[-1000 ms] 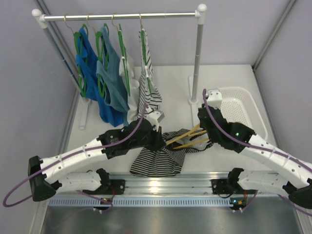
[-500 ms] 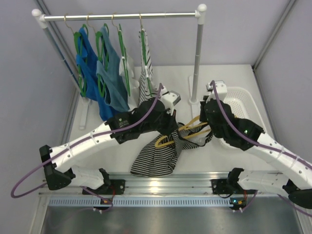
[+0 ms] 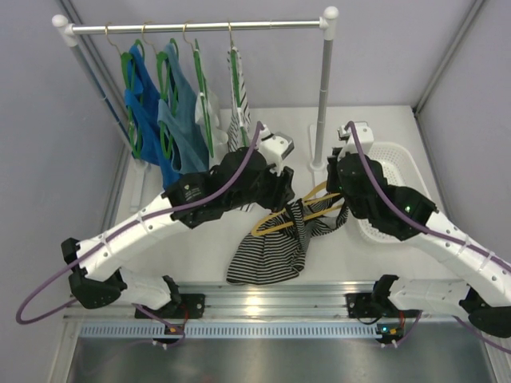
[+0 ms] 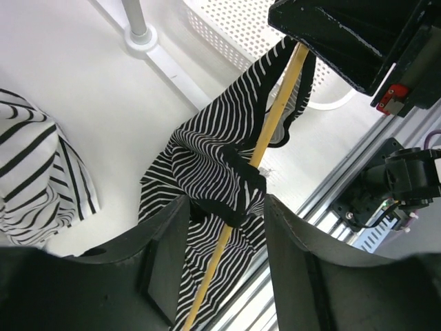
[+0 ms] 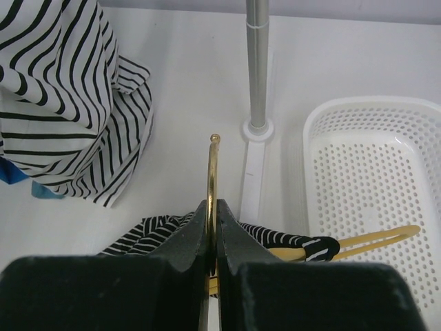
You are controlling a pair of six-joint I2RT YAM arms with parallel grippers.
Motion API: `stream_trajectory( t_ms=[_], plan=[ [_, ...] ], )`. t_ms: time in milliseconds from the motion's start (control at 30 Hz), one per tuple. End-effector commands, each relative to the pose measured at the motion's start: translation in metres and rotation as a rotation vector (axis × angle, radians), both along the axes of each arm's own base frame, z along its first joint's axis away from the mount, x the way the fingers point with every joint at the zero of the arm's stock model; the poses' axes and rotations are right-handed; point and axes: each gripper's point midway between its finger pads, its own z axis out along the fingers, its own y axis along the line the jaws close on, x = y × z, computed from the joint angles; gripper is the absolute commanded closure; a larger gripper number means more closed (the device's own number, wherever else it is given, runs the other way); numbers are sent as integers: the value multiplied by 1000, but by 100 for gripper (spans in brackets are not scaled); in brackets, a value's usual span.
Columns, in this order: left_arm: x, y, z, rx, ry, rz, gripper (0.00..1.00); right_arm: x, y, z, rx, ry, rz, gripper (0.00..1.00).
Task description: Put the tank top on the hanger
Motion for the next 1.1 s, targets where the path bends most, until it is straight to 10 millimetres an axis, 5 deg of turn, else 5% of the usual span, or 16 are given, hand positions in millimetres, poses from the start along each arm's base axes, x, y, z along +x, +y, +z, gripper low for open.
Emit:
stream_trajectory(
  t_ms=[0,267,433,800,933,1067],
  plan=[
    [-3,19,25,-15,-81,-12,47,-2,1,28,38,-42,13,100],
    [-17,9,-5,0,-141,-178,39,-7,8,45,69,-51,72,100],
    [-28,-7,-4,-56,-181,-299,38,-7,10,45,54,-39,85,100],
    [-18,-23,-9,-62,-236,-321,39,-7,13,56,45,-41,103,100],
    [-20,-27,-19,-47,-224,-344,45,-6,13,62,44,-48,104,100],
    [-22,-24,-25,-38,-219,-348,63,-6,13,66,40,-53,105,100]
  ],
)
